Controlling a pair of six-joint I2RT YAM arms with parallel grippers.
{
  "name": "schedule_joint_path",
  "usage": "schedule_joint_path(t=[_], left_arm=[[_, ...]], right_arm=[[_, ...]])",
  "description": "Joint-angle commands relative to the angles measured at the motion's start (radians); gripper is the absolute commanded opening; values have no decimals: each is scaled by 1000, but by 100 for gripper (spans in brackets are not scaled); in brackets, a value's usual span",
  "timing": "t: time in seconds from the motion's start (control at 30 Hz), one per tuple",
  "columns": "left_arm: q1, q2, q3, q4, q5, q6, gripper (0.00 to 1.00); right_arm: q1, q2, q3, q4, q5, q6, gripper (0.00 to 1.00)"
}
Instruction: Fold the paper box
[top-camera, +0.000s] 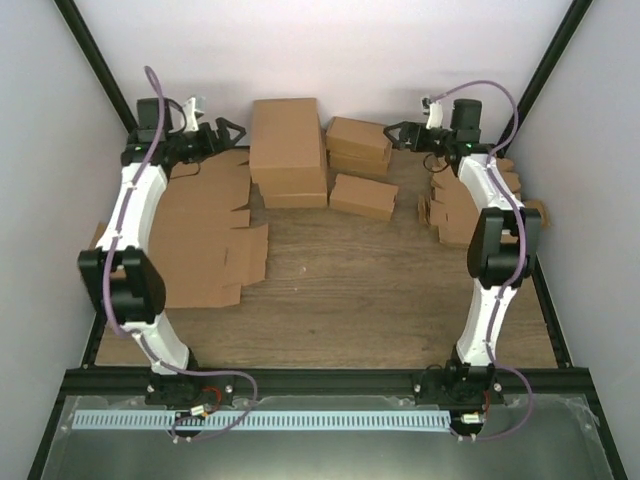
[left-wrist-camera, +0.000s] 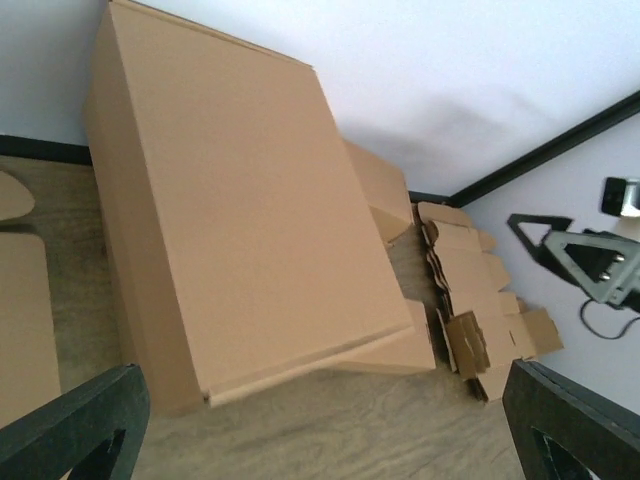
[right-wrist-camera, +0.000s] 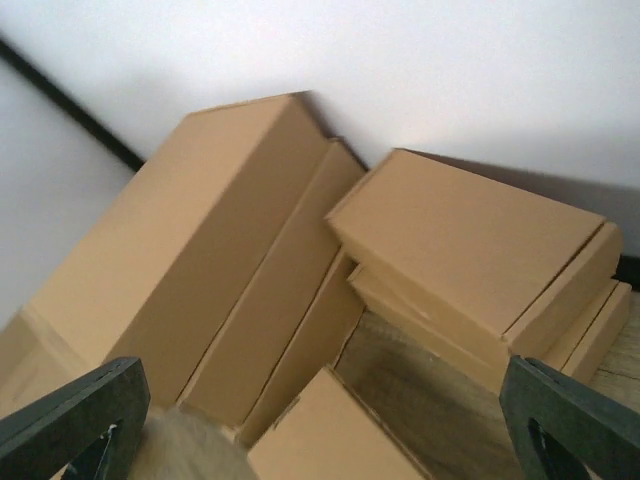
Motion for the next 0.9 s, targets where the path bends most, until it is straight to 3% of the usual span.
schedule_joint_path(t=[0.0,0.13,0.27,0.5,0.7,0.87], left_arm=[[-12,-178,-186,35,-53,12,100],[-30,-333,-387,104,-73,-24,100],[-58,-467,-503,120,-104,-34,100],[-87,-613,-625,71,-121,6,100],[-92,-685,-718,66,-107,21,100],[-92,-728,-757,48,-145,50,100]], right_arm=[[4,-190,-211,-57,-23,-367,100],[6,-284,-363,-100,86,-498,100],[8,-242,-282,-247,87,-486,100],[21,-175,-286,-174,51,-343,100],[108,-70,-244,-65,245,-289,100],[157,68,-85,-118,305,-311,100]])
